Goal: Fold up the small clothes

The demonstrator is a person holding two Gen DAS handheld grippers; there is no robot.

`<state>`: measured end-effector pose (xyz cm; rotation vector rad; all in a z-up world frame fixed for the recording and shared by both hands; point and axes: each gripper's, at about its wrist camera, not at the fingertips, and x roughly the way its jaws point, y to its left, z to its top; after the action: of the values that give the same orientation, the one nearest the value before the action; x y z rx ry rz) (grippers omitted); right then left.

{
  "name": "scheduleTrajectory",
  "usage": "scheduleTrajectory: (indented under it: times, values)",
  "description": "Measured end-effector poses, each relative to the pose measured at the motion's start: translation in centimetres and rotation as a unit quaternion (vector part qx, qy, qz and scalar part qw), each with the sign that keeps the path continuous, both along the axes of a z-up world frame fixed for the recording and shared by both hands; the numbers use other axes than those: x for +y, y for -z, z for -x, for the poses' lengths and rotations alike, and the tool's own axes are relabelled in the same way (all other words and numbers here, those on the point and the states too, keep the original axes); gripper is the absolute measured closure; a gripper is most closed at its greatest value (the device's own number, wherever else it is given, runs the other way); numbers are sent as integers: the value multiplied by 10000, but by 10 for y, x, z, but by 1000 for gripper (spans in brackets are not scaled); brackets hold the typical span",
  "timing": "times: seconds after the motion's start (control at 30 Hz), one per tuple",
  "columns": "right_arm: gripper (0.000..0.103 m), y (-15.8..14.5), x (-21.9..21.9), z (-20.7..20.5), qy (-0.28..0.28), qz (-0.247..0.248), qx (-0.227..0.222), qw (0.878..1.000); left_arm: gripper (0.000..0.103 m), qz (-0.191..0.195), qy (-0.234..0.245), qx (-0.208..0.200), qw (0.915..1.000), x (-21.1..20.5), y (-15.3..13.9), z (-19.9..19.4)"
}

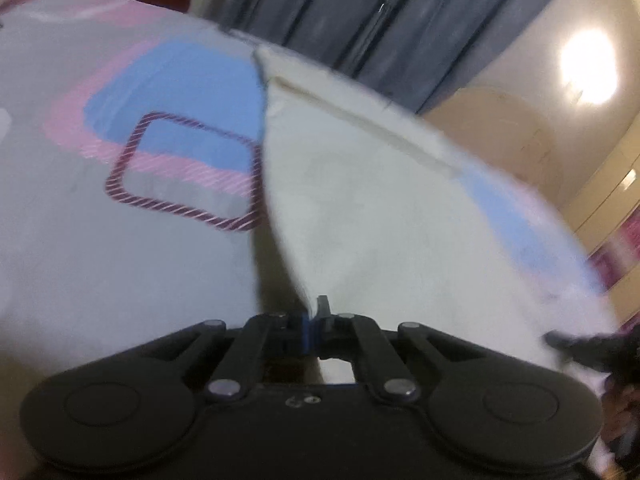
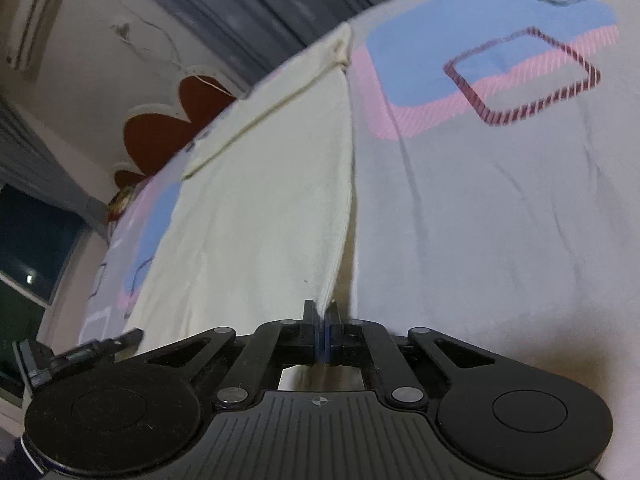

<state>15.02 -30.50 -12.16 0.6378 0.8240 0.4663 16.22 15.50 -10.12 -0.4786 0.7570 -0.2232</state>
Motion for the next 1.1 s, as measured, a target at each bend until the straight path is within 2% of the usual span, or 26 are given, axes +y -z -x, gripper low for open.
scheduleTrajectory:
  times: [0.03,0.1,0.13,0.2,0.3,0.43,0.6,0.77,0.9,1.1]
  values:
    - [102,-5,-2,5,12,-80,-154,9998,101,161,-63,-133,9998,4,-2,5]
    - [102,-10,-7,12,71,-211,-362,9991,101,68,-189,76,9998,7,5,5]
    - [102,-6,-5,10,73,-77,-269,9996,100,19,-213,239,9995,7,12,3]
    - [102,14,3,-1,-27,232,219,9995,100,178,-276,297,9990,9,16,2]
    - [102,18,-2,-2,147,-181,277,9993,101,322,-308,359,9984,12,13,2]
    - [102,1,-3,-2,150,-423,43,9990,101,1059,-538,277,9925,22,7,-1]
    - [102,-36,1,-21,127,-665,-319,9972,101,1579,-673,-125,9851,21,-16,-17]
    - [102,-74,0,-62,294,-885,-570,9940,101,2076,-832,-429,9737,22,-37,-60]
    - [102,-96,-6,-108,500,-997,-650,9916,101,2284,-982,-514,9672,29,-47,-106]
    - [102,-103,-12,-198,749,-1215,-397,9890,101,2470,-1146,-499,9609,48,-48,-190]
